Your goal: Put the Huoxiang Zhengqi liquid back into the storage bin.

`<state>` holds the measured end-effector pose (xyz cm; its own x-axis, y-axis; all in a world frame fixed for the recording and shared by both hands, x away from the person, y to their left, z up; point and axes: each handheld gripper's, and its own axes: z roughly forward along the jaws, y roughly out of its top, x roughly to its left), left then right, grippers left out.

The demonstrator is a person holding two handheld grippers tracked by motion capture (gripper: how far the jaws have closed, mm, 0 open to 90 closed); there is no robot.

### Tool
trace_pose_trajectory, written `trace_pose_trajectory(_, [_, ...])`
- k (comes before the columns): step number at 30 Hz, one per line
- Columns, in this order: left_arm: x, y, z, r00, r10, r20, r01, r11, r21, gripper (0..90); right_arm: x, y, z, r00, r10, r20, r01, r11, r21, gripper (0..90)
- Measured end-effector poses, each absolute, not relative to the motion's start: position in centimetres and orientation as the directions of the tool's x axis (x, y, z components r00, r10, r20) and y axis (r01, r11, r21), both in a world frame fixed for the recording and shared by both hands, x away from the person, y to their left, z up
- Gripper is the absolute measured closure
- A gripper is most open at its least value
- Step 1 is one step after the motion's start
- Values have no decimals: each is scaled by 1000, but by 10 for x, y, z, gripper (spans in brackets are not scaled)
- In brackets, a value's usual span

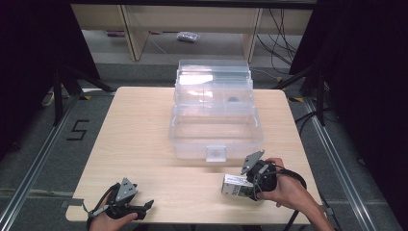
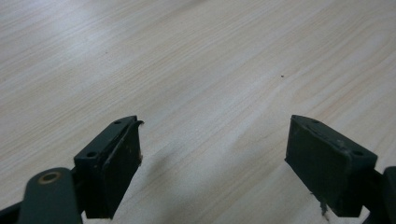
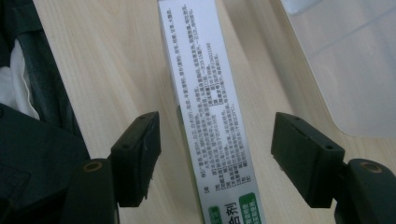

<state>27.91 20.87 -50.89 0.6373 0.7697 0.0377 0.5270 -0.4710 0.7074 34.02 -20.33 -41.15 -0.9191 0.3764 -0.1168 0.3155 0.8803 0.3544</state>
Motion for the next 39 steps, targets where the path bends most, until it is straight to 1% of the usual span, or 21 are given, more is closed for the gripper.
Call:
trace_pose_trajectory(3, [279,209,-508,633,773,39,531,-470,705,175,342,-201,-414,-918,380,-115,325,886,331,375])
trace_pose_trajectory(4, [279,205,-511,616,787,7,533,-424,732,175,343,-200,-415,-923,367,-119,312,892,329,378])
trace_pose_trajectory(5, [279,208,-510,634,773,38,525,-466,712,175,344,-199,-414,-922,370,-111,319,891,322,381])
trace_pose_trajectory(6, [280,209,-509,633,773,42,530,-472,704,175,345,-197,-415,-924,366,-110,318,895,312,387])
trace_pose_trajectory(9, [279,208,-509,634,772,39,530,-471,706,175,347,-196,-416,-931,351,-100,309,905,293,396])
trace_pose_trajectory(10, [279,206,-511,619,786,10,530,-426,733,175,348,-195,-417,-934,343,-97,303,909,287,399])
trace_pose_trajectory(11, [279,208,-510,634,772,37,526,-466,711,175,347,-194,-418,-927,364,-92,327,903,280,403])
trace_pose_trajectory(13, [279,208,-509,631,775,34,532,-465,707,175,350,-193,-420,-937,337,-95,301,913,274,412])
trace_pose_trajectory(14, [279,208,-509,633,774,31,534,-465,706,175,349,-192,-420,-926,366,-92,331,906,264,415])
trace_pose_trajectory(15, [279,208,-509,636,771,36,527,-468,710,175,351,-191,-422,-935,343,-87,312,915,255,428])
trace_pose_trajectory(18, [279,208,-509,633,774,31,534,-465,706,175,353,-190,-424,-938,337,-84,308,918,249,446])
trace_pose_trajectory(21, [279,208,-509,636,770,39,526,-470,709,175,352,-189,-425,-924,376,-77,352,910,221,452])
trace_pose_trajectory(22, [279,208,-509,633,773,30,536,-466,704,175,354,-189,-427,-941,327,-83,300,924,237,460])
trace_pose_trajectory(24, [279,208,-509,633,773,34,533,-467,706,175,355,-188,-427,-941,328,-82,302,926,227,461])
trace_pose_trajectory(25, [279,208,-509,636,771,36,527,-468,710,175,352,-187,-427,-927,367,-81,344,915,210,464])
trace_pose_trajectory(26, [279,208,-510,635,771,38,526,-468,710,175,354,-186,-428,-939,334,-81,313,928,202,471])
trace_pose_trajectory(29, [279,208,-509,632,775,28,536,-463,706,175,352,-185,-429,-931,355,-84,335,923,187,480])
trace_pose_trajectory(30, [279,209,-509,638,769,37,525,-469,710,175,353,-186,-431,-936,336,-104,317,933,169,489])
trace_pose_trajectory(32, [279,208,-510,636,771,38,526,-468,710,175,352,-185,-431,-933,346,-102,328,931,162,495])
trace_pose_trajectory(34, [279,208,-509,635,771,38,527,-469,709,175,354,-185,-432,-943,313,-108,296,943,153,514])
trace_pose_trajectory(39, [279,207,-510,633,773,31,527,-460,714,175,355,-183,-434,-947,305,-99,294,949,116,550])
